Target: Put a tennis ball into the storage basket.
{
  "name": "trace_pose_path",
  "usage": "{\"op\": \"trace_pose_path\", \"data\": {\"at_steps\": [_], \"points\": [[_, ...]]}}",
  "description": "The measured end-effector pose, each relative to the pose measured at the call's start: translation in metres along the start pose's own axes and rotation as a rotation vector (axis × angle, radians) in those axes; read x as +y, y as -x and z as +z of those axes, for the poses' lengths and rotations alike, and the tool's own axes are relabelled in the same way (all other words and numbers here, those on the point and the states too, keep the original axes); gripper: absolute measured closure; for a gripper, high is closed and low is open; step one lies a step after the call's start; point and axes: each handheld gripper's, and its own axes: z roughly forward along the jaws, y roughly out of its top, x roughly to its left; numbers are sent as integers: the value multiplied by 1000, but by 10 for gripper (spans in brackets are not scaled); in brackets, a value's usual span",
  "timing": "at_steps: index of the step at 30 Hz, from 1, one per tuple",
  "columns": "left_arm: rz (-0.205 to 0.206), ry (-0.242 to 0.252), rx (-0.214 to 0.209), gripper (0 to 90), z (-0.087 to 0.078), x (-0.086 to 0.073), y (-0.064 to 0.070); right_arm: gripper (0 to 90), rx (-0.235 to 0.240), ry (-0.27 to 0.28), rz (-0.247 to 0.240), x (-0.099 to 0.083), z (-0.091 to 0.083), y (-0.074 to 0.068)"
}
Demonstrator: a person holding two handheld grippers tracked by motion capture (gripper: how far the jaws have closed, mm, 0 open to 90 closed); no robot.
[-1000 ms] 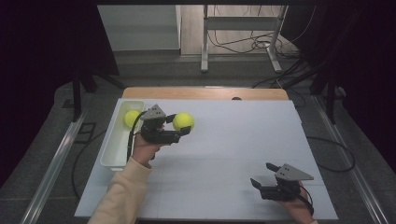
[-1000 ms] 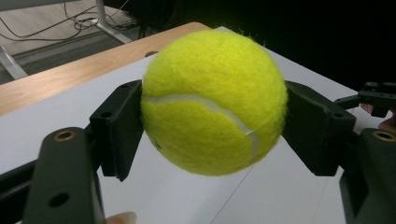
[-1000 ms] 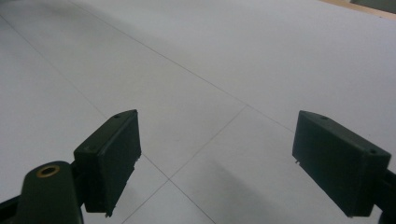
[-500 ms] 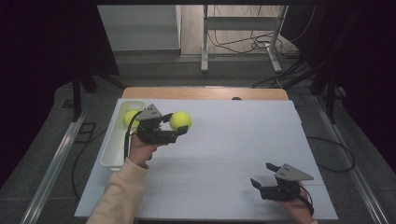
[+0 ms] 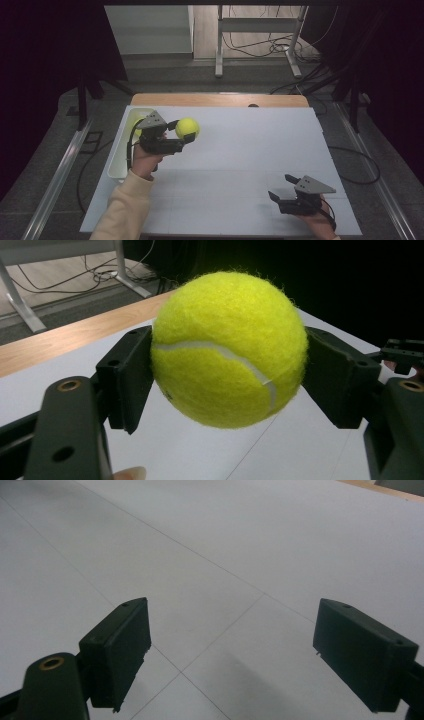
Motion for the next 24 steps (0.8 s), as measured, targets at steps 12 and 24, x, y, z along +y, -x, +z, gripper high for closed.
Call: {"op": "trace_pose_path", "data": {"at_steps": [12,24], "points": [[-12,5,33,261,-9,-2,-7,158,-3,0,-1,0,0,0],[-26,23,61,261,-19,-2,-15,158,-3,0,-2,0,0,0]]}}
